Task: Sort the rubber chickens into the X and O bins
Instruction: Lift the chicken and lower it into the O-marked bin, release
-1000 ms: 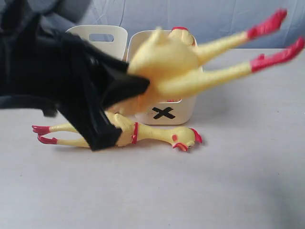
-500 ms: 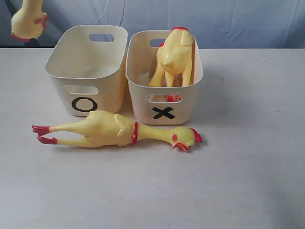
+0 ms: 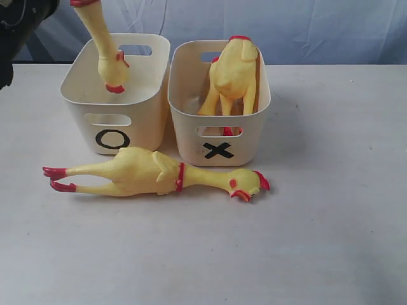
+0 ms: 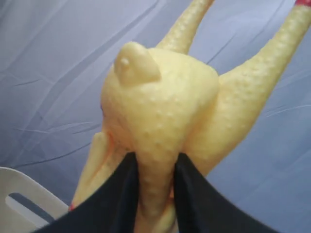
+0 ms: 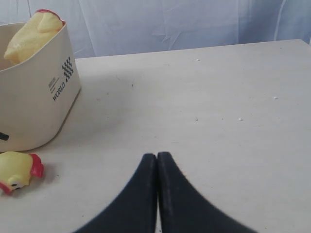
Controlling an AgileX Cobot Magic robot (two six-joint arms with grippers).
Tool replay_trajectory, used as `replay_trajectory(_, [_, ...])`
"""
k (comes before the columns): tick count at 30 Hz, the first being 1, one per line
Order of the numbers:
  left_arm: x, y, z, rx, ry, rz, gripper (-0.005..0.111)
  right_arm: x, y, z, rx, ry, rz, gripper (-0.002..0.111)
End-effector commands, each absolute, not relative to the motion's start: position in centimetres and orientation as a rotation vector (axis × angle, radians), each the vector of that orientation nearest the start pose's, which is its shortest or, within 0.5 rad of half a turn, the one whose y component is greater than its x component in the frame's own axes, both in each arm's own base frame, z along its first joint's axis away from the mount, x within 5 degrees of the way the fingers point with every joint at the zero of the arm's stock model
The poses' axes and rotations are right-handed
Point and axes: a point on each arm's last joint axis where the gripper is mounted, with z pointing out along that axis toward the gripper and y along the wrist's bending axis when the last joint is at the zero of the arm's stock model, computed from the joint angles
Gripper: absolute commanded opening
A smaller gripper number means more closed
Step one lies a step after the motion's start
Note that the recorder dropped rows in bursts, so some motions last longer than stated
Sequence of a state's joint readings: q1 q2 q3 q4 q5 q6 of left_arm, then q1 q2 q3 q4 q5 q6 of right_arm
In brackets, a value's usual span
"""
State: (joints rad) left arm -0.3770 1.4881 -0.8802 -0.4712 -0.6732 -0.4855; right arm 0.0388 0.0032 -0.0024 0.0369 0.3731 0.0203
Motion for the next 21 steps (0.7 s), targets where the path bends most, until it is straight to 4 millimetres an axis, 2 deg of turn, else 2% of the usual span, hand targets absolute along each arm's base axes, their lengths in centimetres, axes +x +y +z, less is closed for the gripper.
replay_trajectory(1, [32.2,-9.6,31.1,-0.477,1.383,-0.742,0.031,5.3,0.3,18.1,0.001,1.846,0.077,0.000])
replay_trajectory(6, [32.3,-9.4,31.2,-0.454,1.379,-0.729,0.061,5.3,0.3,18.1,0.001,1.846,0.077,0.000])
replay_trajectory(9, [32.2,-9.5,31.4,-0.438,1.388,-0.729,0.068,5.3,0.3,18.1,0.001,1.846,0.077,0.000])
replay_trajectory(12, [31.4,-9.9,32.0,-0.347,1.467,-0.721,0.070,5.3,0.3,18.1,0.001,1.846,0.077,0.000])
replay_trajectory(14, [30.1,-10.2,33.1,-0.177,1.521,-0.650,0.070,5.3,0.3,18.1,0.001,1.846,0.077,0.000])
replay_trajectory(15, [28.9,-10.4,33.7,-0.001,1.579,-0.571,0.069,5.3,0.3,18.1,0.001,1.846,0.077,0.000])
replay_trajectory(16, [28.2,-10.6,34.0,0.096,1.618,-0.522,0.069,5.3,0.3,18.1,0.001,1.846,0.077,0.000])
replay_trajectory(17, [26.6,-10.8,34.2,0.271,1.692,-0.400,0.069,5.3,0.3,18.0,0.002,1.850,0.079,0.000])
replay_trajectory(20, [24.3,-11.1,32.7,0.550,1.911,-0.073,0.069,5.3,0.3,18.0,0.002,1.850,0.079,0.000])
replay_trajectory(21, [23.3,-11.7,31.3,0.670,2.001,0.018,0.069,5.3,0.3,18.0,0.002,1.850,0.079,0.000])
